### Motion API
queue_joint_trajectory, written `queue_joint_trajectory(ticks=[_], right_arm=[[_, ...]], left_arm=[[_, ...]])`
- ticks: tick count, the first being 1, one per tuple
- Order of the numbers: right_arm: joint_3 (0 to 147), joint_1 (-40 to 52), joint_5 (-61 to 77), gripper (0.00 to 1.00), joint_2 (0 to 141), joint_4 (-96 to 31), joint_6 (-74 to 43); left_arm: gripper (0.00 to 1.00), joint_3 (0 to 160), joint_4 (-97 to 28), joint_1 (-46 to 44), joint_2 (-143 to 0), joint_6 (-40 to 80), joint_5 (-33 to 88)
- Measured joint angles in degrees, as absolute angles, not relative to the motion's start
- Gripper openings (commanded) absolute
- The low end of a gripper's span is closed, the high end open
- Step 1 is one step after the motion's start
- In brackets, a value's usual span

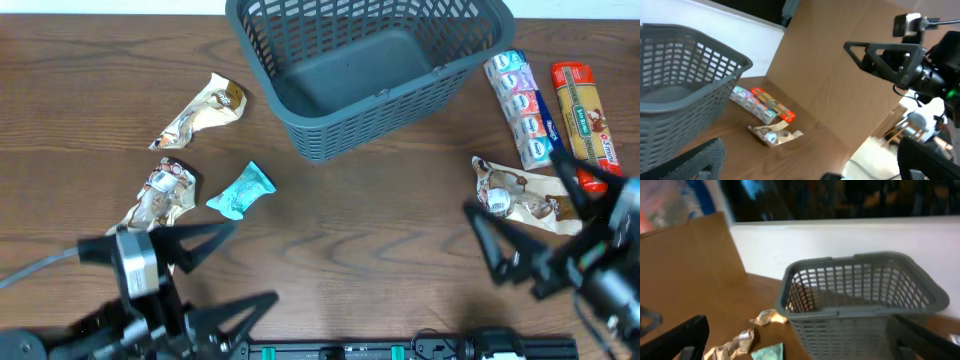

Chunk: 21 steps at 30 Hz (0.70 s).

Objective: Pack container

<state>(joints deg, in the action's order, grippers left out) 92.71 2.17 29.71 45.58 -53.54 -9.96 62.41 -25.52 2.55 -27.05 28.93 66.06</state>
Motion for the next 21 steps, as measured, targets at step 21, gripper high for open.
queue_joint_trajectory(ticks=[21], right_arm=[[127.87,2.20,40.23,0.99,85.65,-66.76,-9.43]], left_arm=[[0.99,63.24,-5.93,2.52,-33.08,47.79,66.48]])
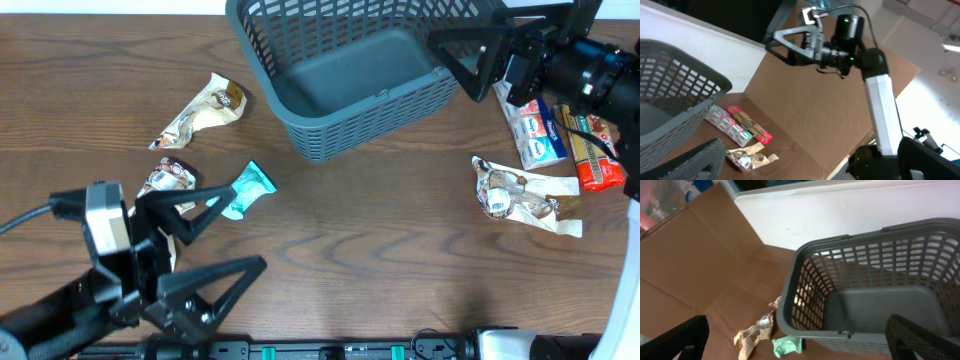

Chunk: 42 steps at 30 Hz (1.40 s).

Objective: Pack container

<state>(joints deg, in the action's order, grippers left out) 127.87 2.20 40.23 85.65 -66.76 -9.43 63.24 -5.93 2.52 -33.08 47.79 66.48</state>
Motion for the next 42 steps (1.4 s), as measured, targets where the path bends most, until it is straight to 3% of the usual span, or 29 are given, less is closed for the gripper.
queue_joint_trajectory(ticks=[13,21,25,28,32,42], right_arm=[[128.57,0.78,39.81,0.99,85.43,-73.73,-4.69],[128.57,-2.07,35.35,0.99,85.43,-74.35,-0.82],[128.57,-2.22,34.87,0.99,85.43,-74.17,-0.10],[128.60,-2.35,34.70,0.99,85.43,-74.08,0.30],[128.60,-2.35,34.70,0.99,85.43,-74.06,0.51],[128.60,-2.35,34.68,0.99,85.43,-75.31,0.62]], left_arm=[[0.99,63.24,-5.91,2.52,-33.71,49.01,66.50],[0.99,63.61,-17.45,2.85,-34.50,37.98,60.77],[0.99,63.57,-11.97,1.65,-39.33,37.85,57.45],[0.99,63.64,-5.28,-2.63,-44.07,39.64,56.51],[0.99,65.04,-5.19,-12.62,-51.37,40.16,55.09],[0.99,73.91,-31.97,-36.51,-66.46,28.82,29.89]])
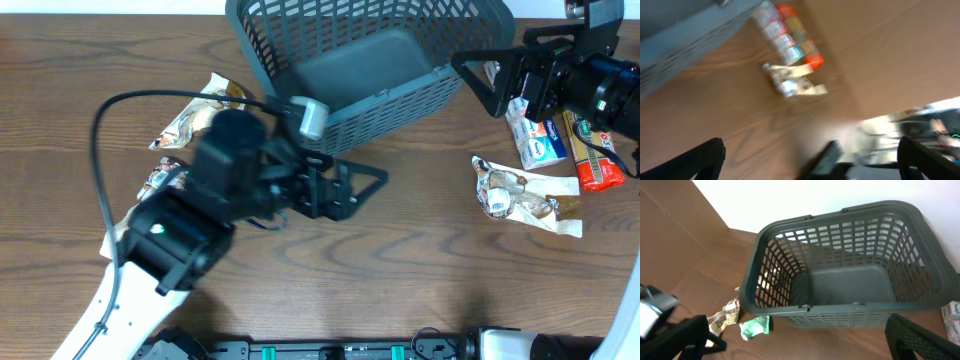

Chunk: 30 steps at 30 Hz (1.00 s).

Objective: Pack container

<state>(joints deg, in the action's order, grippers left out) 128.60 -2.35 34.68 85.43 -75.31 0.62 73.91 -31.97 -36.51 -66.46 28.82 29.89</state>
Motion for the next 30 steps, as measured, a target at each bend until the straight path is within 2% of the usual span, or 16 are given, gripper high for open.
queue_joint_trajectory(ticks=[6,15,19,20,22,23,24,25,26,27,30], right_arm=[[128.60,-2.52,33.23,0.99,85.43,-70.39,0.84],[129.19,-3.27,31.57,0.98,88.79,-61.84,1.04],[129.27,-3.27,34.17,0.82,93.56,-59.70,0.91],[129.27,-3.27,35.05,0.74,94.96,-59.31,0.75],[129.25,-3.27,36.42,0.51,97.62,-58.78,0.43],[129.25,-3.27,36.77,0.44,98.59,-58.70,0.47],[129.23,-3.27,37.34,0.33,99.63,-58.67,0.23],[129.23,-3.27,37.80,0.21,100.40,-58.63,0.19],[129.23,-3.27,38.50,0.10,101.25,-58.63,-0.27],[129.21,-3.27,39.03,0.01,101.78,-58.63,-0.30],[129.21,-3.27,40.12,0.02,102.89,-58.59,-1.61]], left_arm=[[0.99,77.45,-38.85,-42.72,-69.14,26.04,15.38],[0.99,77.65,-46.24,-48.36,-77.12,28.75,7.16],[0.99,77.65,-44.93,-54.74,-79.46,30.15,5.28],[0.99,77.65,-44.64,-55.94,-79.70,30.22,4.64],[0.98,77.65,-44.56,-57.71,-79.79,30.26,3.49],[0.88,77.65,-44.47,-58.04,-79.77,30.44,3.01],[0.75,77.65,-44.38,-58.13,-79.75,31.09,2.57],[0.54,77.65,-44.27,-58.13,-79.75,31.59,2.11],[0.25,77.65,-44.03,-58.13,-79.75,31.79,1.65],[0.06,77.65,-43.72,-58.13,-79.75,31.94,0.97],[0.06,77.65,-43.51,-58.13,-79.75,34.17,-1.54]])
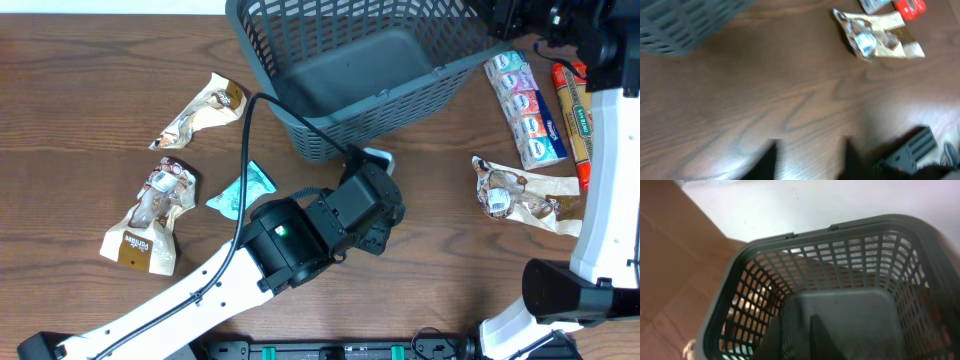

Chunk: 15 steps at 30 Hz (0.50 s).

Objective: Pack container

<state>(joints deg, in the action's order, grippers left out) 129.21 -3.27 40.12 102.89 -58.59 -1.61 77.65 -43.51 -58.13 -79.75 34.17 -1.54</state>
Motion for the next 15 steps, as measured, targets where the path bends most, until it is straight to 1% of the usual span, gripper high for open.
queue_joint_trajectory(ticks=[4,7,11,15], right_arm=[[129.21,-3.33,40.05,0.01,103.37,-58.00,-4.32],[129.21,-3.70,37.43,0.02,103.59,-58.50,-7.38],[129.21,-4.03,30.98,0.01,103.77,-61.80,-10.39],[129.14,-4.03,23.31,0.01,104.25,-65.34,-10.66]], left_arm=[[0.06,77.65,-43.51,-58.13,-79.75,39.20,-3.86],[0.06,77.65,-43.48,-58.13,-79.75,42.87,-4.82],[0.06,77.65,-43.46,-58.15,-79.75,45.28,-6.72],[0.06,77.65,-43.44,-58.13,-79.75,46.52,-10.35]])
